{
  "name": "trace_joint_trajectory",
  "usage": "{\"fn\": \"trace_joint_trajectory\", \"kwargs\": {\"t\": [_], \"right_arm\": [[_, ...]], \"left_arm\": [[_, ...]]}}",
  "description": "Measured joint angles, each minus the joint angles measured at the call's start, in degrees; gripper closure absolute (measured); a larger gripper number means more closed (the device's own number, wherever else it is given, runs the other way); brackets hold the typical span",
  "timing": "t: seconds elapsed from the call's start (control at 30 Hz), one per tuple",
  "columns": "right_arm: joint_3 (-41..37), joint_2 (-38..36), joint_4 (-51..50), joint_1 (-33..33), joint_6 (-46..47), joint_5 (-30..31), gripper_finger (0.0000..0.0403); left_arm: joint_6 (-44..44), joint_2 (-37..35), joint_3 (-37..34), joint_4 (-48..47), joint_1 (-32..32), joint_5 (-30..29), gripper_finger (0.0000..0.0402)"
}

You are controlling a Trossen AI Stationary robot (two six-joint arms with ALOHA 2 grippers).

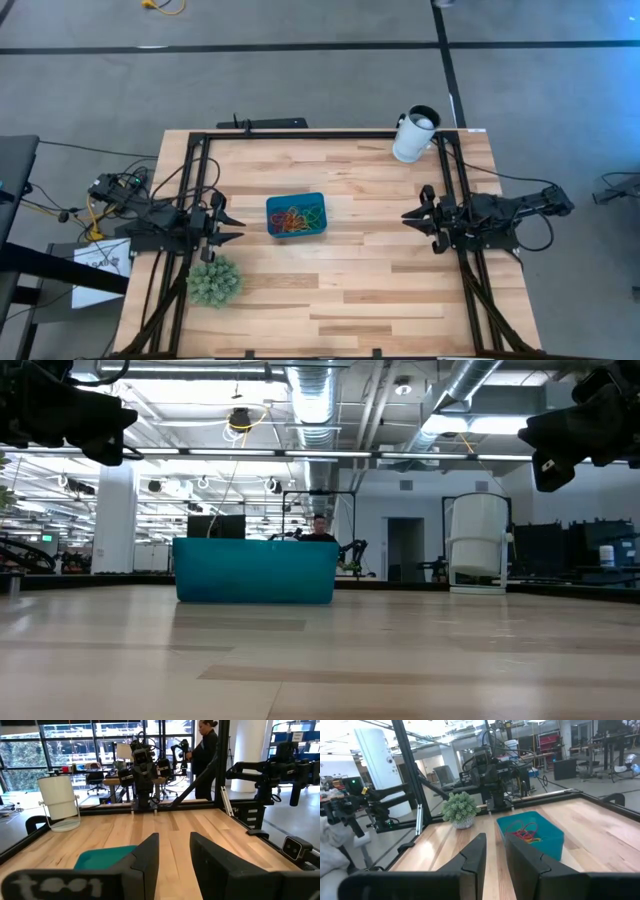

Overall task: Pick and place items into bin
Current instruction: Return to Home Position

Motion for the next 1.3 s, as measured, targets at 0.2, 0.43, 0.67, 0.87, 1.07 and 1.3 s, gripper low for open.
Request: {"fn": "trace_joint_trajectory", "kwargs": {"t": [0.2, 0.43, 0.67, 0.87, 1.07, 1.3], "right_arm": [[0.0, 0.0, 0.0, 0.0, 0.0, 0.0, 0.0335], [0.0, 0.0, 0.0, 0.0, 0.0, 0.0, 0.0335], [0.0, 0.0, 0.0, 0.0, 0.0, 0.0, 0.0335], [0.0, 0.0, 0.0, 0.0, 0.0, 0.0, 0.0335], [0.0, 0.0, 0.0, 0.0, 0.0, 0.0, 0.0335], [0.0, 0.0, 0.0, 0.0, 0.0, 0.0, 0.0335]], "left_arm": [[-0.5, 0.0, 0.0, 0.0, 0.0, 0.0, 0.0301], [-0.7, 0.0, 0.0, 0.0, 0.0, 0.0, 0.0301], [-0.4, 0.0, 0.0, 0.0, 0.0, 0.0, 0.0301], [0.1, 0.0, 0.0, 0.0, 0.0, 0.0, 0.0301], [0.0, 0.0, 0.0, 0.0, 0.0, 0.0, 0.0301], [-0.3, 0.0, 0.0, 0.0, 0.0, 0.0, 0.0301]]}}
